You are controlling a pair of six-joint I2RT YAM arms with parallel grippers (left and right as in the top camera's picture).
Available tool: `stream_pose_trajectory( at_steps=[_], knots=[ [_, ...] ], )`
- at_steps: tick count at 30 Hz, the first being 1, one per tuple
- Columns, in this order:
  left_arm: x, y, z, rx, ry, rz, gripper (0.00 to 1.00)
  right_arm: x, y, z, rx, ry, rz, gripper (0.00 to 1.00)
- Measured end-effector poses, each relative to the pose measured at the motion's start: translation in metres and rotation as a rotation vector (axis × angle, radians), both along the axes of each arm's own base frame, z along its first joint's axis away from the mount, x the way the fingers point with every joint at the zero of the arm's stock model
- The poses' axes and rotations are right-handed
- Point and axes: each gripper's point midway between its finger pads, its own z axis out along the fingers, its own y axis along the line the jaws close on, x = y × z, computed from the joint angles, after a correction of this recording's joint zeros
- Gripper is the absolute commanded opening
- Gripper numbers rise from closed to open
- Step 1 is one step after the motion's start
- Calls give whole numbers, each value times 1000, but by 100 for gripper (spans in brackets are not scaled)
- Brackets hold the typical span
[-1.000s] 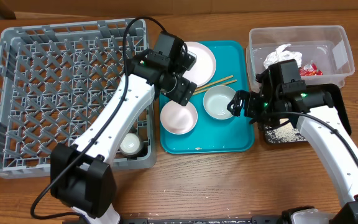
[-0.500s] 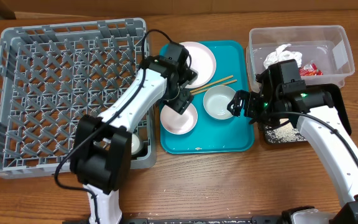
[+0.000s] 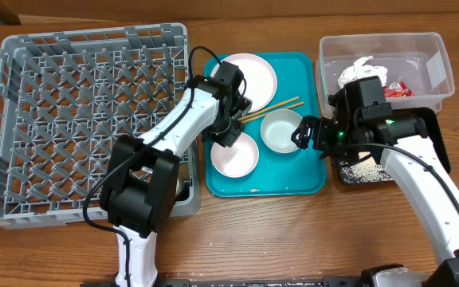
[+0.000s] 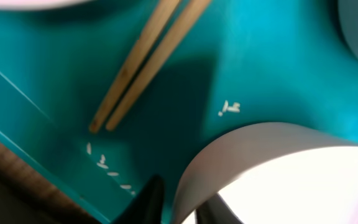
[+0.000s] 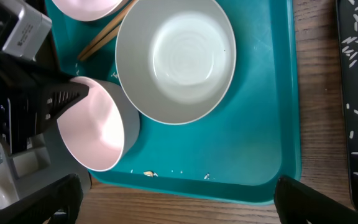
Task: Sort waste into correct bins and load items into the dishwasher
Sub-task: 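Reach the left gripper to the pink-lined bowl and grasp its rim, then lift the pink-lined bowl and carry it left over the rack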
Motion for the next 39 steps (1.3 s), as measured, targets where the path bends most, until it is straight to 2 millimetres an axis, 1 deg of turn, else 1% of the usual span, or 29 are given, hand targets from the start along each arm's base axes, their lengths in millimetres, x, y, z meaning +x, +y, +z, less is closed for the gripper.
stream_pose_trajectory(
  at_steps=[6,9,12,14,15,18,20,21,23,25,28,30,36,39],
  knots=[
    [-10,4,3,12,45,8,4,0,0,0,0,0,0,100],
    [-8,4,8,13,47,17,4,0,0,0,0,0,0,100],
    [-2,4,18,13,17,27,4,0,0,0,0,0,0,100],
    [4,6,32,15,-23,46,4,0,0,0,0,0,0,100],
    [7,8,41,15,-52,55,4,0,0,0,0,0,0,100],
    [17,14,83,8,-167,90,4,0,0,0,0,0,0,100],
    [20,20,116,4,-258,112,4,0,0,0,0,0,0,100],
    [21,25,138,4,-319,132,4,0,0,0,0,0,0,100],
    [21,36,169,11,-404,159,4,0,0,0,0,0,0,100],
    [20,48,195,27,-482,190,4,0,0,0,0,0,-1,100],
    [22,71,220,74,-566,244,4,0,0,0,0,0,0,100],
    [24,87,228,121,-601,287,4,0,0,0,0,0,0,100],
    [32,128,234,230,-652,433,4,0,0,0,0,0,0,100],
    [34,152,238,262,-675,551,4,0,0,0,0,-1,0,100]
  ],
)
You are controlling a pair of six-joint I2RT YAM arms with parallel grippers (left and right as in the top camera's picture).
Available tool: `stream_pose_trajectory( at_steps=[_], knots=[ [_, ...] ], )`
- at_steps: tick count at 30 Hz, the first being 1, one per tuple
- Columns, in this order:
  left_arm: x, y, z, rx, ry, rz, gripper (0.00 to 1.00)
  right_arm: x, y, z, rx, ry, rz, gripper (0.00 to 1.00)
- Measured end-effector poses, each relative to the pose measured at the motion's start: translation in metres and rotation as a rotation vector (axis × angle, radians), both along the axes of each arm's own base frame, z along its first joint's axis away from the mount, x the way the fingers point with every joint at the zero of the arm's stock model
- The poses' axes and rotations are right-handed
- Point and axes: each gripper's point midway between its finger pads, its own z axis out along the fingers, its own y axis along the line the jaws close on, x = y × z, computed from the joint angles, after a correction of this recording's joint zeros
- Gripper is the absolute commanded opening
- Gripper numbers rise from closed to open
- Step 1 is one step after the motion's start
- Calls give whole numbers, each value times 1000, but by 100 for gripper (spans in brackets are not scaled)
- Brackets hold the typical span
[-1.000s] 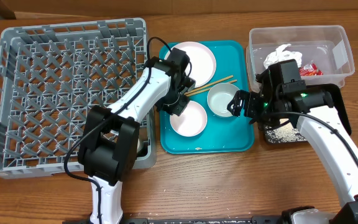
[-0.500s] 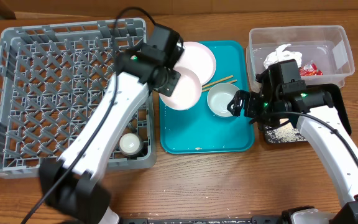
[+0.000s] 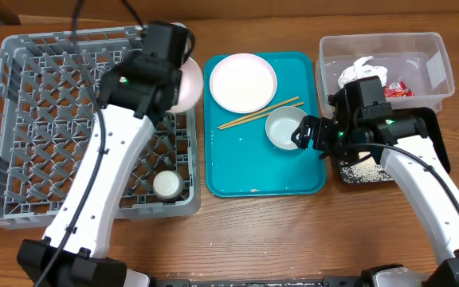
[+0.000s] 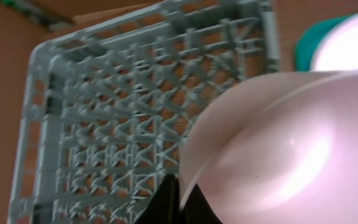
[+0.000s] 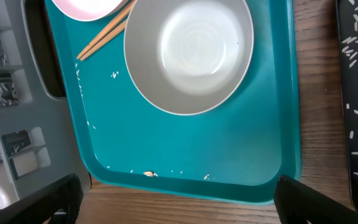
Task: Sort waste into correct bins and load items into the dishwasher
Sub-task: 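Lift the pink-lined bowl and carry it left over the rack, then set the pink-lined bowl upright in the rack's back row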
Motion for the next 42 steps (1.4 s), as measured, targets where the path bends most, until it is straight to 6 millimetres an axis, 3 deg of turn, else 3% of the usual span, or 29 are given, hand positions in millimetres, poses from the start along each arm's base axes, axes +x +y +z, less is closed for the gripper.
stream_pose_trajectory(
  at_steps=[6,12,23,35,42],
  knots=[
    [1,45,5,-23,-64,205,4,0,0,0,0,1,0,100],
    [5,72,15,-2,-133,311,4,0,0,0,0,1,0,100],
    [4,93,29,103,-198,403,4,0,0,0,0,1,0,100],
    [36,101,-10,225,-165,458,4,0,0,0,0,1,0,100],
    [53,116,-21,369,-212,547,4,0,0,0,0,0,0,100]
  ],
)
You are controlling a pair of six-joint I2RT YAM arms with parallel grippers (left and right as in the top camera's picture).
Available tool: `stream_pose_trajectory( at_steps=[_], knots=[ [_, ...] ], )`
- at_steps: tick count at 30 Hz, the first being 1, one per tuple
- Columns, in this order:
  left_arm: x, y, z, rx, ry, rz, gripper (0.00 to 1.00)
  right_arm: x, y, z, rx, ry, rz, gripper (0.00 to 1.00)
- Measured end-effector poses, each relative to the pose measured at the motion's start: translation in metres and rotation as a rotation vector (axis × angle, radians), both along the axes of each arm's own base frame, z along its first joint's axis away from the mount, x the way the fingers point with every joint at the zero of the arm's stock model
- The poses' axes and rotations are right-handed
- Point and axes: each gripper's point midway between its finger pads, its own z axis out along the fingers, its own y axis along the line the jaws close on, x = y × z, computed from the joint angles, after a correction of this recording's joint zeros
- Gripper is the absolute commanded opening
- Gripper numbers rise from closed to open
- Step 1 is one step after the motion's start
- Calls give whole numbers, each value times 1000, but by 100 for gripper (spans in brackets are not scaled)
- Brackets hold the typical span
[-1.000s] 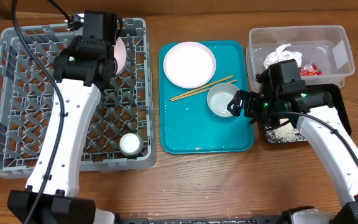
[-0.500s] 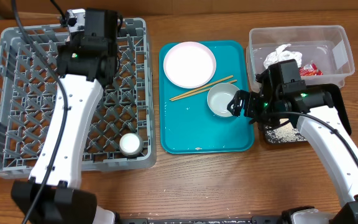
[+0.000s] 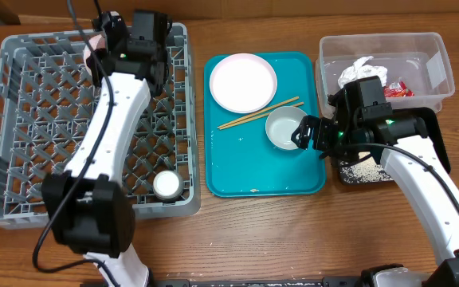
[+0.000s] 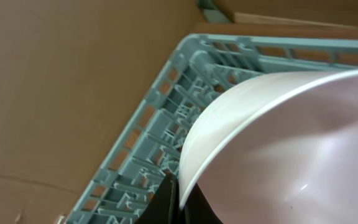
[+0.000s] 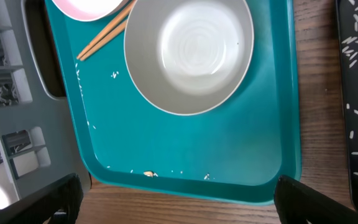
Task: Sort waste into correct bins and load items into the dishwasher
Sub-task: 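Set the pink-lined bowl upright in the rack's back row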
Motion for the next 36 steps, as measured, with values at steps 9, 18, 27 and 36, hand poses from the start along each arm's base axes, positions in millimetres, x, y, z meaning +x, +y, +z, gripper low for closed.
stream_pose_trajectory(
  at_steps=[9,18,27,36],
  knots=[
    [26,1,-27,63,-56,50,4,0,0,0,0,1,0,100],
    [42,-24,-23,75,-167,31,4,0,0,0,0,0,0,100],
    [48,-39,-26,69,-198,14,4,0,0,0,0,0,0,100],
    [59,-51,-60,76,-162,-6,4,0,0,0,0,1,0,100]
  ],
)
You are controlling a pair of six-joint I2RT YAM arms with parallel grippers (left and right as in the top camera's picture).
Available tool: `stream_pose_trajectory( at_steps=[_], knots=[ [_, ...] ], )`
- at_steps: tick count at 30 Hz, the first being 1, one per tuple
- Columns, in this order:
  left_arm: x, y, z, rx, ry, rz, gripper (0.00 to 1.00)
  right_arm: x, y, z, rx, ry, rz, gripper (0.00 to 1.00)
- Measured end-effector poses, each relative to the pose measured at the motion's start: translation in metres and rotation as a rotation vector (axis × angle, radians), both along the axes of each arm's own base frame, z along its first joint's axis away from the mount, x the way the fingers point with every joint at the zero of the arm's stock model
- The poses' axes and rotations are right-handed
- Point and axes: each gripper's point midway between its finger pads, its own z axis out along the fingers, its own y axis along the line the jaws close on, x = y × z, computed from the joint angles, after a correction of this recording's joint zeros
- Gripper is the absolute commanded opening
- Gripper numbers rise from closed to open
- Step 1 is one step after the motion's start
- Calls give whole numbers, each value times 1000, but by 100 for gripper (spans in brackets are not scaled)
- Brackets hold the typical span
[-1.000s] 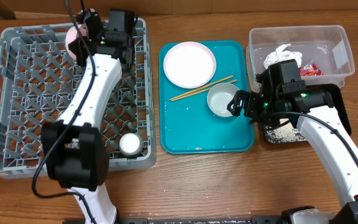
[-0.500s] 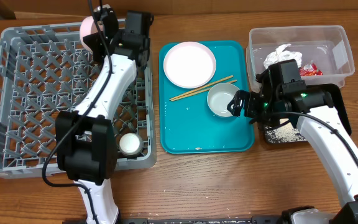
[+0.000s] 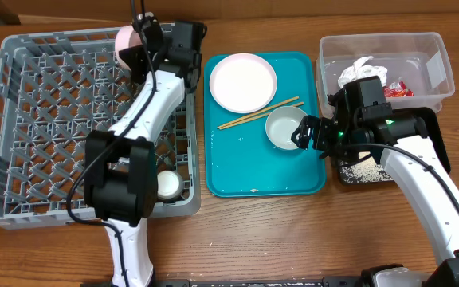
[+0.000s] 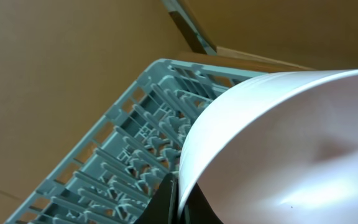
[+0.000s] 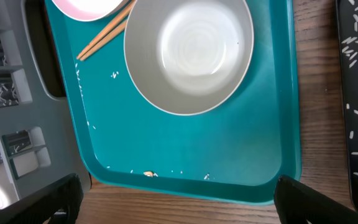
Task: Sort waste into correct bins and load items into the dishwasher
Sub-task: 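Set the pink-lined bowl upright in the rack's back row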
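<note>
My left gripper (image 3: 143,44) is shut on the rim of a pink bowl (image 3: 126,37), held on edge over the back row of the grey dish rack (image 3: 54,119). In the left wrist view the pink bowl (image 4: 278,143) fills the right side, with the gripper (image 4: 178,199) pinching its rim and the rack (image 4: 123,155) below. My right gripper (image 5: 179,208) stands open over the front of the teal tray (image 3: 237,175), next to a grey-white bowl (image 3: 281,129) (image 5: 188,53). A pink plate (image 3: 243,82) and chopsticks (image 3: 259,113) also lie on the tray.
A white cup (image 3: 168,185) sits in the rack's front right corner. A clear bin (image 3: 433,76) with crumpled waste stands at the back right. A black tray with rice (image 3: 365,170) lies beneath my right arm. Rice grains (image 5: 173,174) dot the teal tray's front.
My left gripper and the pink bowl have shifted a little to the right along the rack's back edge. The right arm and the things on the tray have not moved.
My left gripper was shut on the pink bowl's rim on the tray beside the grey-white bowl. Then it held the bowl over the rack's right edge, then at the rack's back row, where it still holds it. The right gripper stayed open over the tray throughout.
</note>
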Motion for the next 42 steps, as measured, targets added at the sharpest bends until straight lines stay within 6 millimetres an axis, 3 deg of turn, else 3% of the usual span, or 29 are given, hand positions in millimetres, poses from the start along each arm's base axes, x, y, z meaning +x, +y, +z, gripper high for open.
stream_pose_trajectory(
  at_steps=[8,42],
  knots=[
    [3,-14,-4,-3,-5,-26,4,0,0,0,0,0,0,100],
    [13,-16,-5,41,32,-57,4,0,0,0,0,0,0,100]
  ],
)
